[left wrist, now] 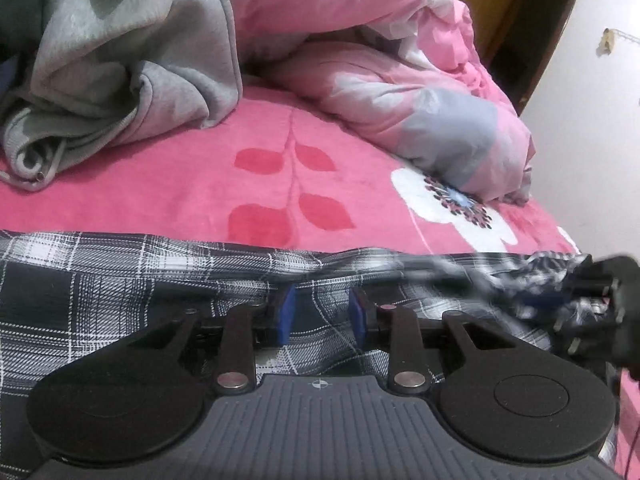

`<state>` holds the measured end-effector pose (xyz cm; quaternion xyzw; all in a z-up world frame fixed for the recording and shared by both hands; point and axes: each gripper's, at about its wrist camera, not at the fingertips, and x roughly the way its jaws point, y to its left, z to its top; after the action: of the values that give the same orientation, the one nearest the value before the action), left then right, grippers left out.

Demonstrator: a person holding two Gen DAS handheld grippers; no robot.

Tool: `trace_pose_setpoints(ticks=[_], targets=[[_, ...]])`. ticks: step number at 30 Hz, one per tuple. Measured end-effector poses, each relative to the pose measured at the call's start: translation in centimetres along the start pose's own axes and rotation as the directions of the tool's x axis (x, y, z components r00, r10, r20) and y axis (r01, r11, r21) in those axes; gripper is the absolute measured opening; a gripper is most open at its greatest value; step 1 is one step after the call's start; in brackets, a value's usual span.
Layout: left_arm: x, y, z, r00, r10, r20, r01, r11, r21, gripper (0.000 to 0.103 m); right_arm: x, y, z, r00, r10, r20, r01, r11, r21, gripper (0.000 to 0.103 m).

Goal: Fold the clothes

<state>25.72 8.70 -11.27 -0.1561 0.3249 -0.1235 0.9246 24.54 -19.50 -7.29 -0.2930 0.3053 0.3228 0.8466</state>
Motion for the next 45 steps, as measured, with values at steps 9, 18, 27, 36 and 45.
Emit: trace_pose_setpoints(ticks=[9, 18, 27, 36, 45], targets=[[-0.3, 0.0, -0.2, 1.0, -0.01, 0.008, 0.01, 1.0, -0.006, 0.03, -2.1, -3.9, 1.3, 0.998, 0.01, 0.069, -0.014, 0.999, 0.052, 0.022], [-0.3, 0.2, -0.3, 1.0, -0.025, 0.013, 0.025, 0.999, -0.02, 0.03, 1.9, -6.8, 0.5, 0.98, 0.191, -0.053, -0.184, 0.975, 0.125, 0.023], [-0.5, 0.3, -0.4, 0.999, -0.03, 0.021, 0.031, 0.999, -0.024, 0.03, 2.4, -6.6, 0.4, 0.983, 0.169, -0.076, -0.157, 0.978, 0.139, 0.003], [-0.8, 0.0, -0.3, 0.999, 0.008, 0.04, -0.007, 1.0, -0.013, 0.03, 0.7, -5.2, 2.4, 0.998, -0.055, -0.007, 0.055, 0.998, -0.008, 0.0], [-0.7, -0.1, -0.3, 0.999, 0.018, 0.04, -0.017, 1.0, -0.013, 0.029, 4.2, -5.0, 1.3, 0.992, -0.124, -0.035, 0.123, 0.992, -0.043, 0.0]])
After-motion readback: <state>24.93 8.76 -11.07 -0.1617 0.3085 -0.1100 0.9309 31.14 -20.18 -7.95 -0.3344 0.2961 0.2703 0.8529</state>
